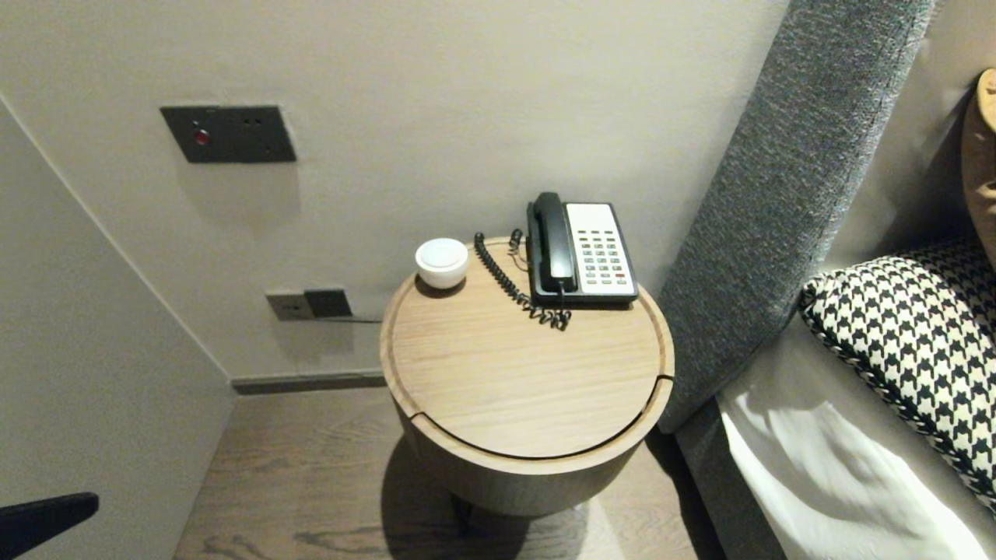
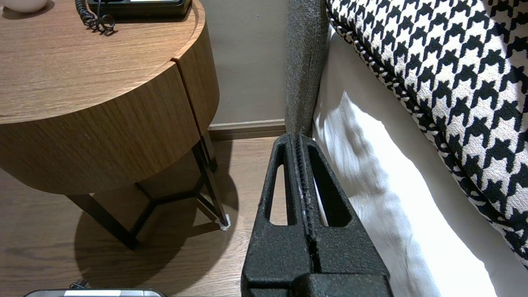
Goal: Open the nightstand drawer
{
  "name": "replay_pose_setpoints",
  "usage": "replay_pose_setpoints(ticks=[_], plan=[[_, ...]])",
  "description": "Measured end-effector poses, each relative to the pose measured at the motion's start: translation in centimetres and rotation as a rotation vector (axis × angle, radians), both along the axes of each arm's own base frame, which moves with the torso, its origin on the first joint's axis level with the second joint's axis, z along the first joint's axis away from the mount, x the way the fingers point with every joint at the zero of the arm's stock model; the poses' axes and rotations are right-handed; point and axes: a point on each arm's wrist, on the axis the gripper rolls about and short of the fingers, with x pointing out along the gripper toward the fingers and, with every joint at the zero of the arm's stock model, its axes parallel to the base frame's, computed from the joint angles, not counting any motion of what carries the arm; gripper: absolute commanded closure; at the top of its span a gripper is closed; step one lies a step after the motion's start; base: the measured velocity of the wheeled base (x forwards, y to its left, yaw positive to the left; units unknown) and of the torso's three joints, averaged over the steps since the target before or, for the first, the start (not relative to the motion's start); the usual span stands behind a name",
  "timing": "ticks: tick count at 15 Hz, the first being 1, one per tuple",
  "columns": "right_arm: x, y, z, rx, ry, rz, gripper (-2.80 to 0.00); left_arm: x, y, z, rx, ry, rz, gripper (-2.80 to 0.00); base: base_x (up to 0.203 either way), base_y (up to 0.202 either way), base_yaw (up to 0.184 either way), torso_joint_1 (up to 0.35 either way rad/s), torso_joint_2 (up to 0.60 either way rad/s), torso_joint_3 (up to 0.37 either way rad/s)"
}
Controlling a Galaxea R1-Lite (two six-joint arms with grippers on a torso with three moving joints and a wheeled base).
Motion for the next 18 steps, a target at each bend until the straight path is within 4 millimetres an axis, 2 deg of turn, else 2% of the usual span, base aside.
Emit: replay_pose_setpoints(ticks=[4, 7, 12, 15, 18], plan=[[0.0, 0.0, 0.0, 0.000, 0.000, 0.000, 0.00, 4.3, -2.7, 0.5, -0.091, 0.200, -0.101, 0.00, 0.000, 0.000, 0.000, 0.000, 0.00, 0.000], [0.0, 0.0, 0.0, 0.000, 0.000, 0.000, 0.00, 7.1, -5.3, 0.5, -0.150, 0.266, -0.180, 0.00, 0.000, 0.000, 0.000, 0.000, 0.00, 0.000], [0.0, 0.0, 0.0, 0.000, 0.000, 0.000, 0.00, 11.6, -11.5, -0.3, -0.197, 0.381, -0.190, 0.00, 0.000, 0.000, 0.000, 0.000, 0.00, 0.000], [0.0, 0.0, 0.0, 0.000, 0.000, 0.000, 0.00, 14.1, -15.8, -0.9, -0.197, 0.339, -0.153, 0.00, 0.000, 0.000, 0.000, 0.000, 0.00, 0.000], [0.0, 0.0, 0.0, 0.000, 0.000, 0.000, 0.00, 16.1, -18.4, -1.6, -0.162, 0.296, -0.112, 0.00, 0.000, 0.000, 0.000, 0.000, 0.00, 0.000]])
